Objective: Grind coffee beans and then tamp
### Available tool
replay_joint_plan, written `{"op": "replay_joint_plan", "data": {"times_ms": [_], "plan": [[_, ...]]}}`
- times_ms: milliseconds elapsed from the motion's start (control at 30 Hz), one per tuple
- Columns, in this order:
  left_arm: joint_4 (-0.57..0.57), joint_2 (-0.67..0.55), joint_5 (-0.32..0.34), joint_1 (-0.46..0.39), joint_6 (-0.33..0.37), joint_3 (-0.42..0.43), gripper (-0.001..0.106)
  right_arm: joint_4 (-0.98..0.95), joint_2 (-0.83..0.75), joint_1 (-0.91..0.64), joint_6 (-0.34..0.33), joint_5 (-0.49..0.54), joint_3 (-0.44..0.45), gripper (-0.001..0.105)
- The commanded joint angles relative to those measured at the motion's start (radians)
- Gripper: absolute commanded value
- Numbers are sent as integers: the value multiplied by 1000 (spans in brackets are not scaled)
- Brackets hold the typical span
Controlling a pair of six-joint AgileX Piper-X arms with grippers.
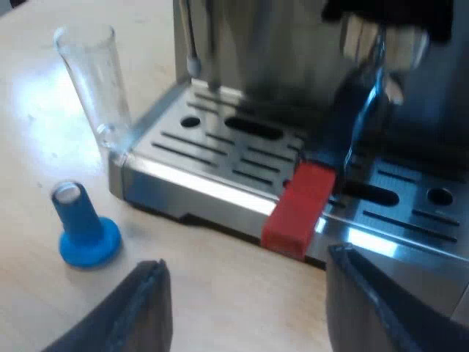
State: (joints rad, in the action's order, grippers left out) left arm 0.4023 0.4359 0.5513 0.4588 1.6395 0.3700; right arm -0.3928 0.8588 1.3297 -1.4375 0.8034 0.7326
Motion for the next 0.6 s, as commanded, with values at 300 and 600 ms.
{"op": "replay_joint_plan", "data": {"times_ms": [300,600], "plan": [[-3,-7,8,4,1,2,87,-200,55,-13,121,-44,184,50],[-3,-7,8,4,4,2,87,-324,204,-211,251,-275,306,52]]}}
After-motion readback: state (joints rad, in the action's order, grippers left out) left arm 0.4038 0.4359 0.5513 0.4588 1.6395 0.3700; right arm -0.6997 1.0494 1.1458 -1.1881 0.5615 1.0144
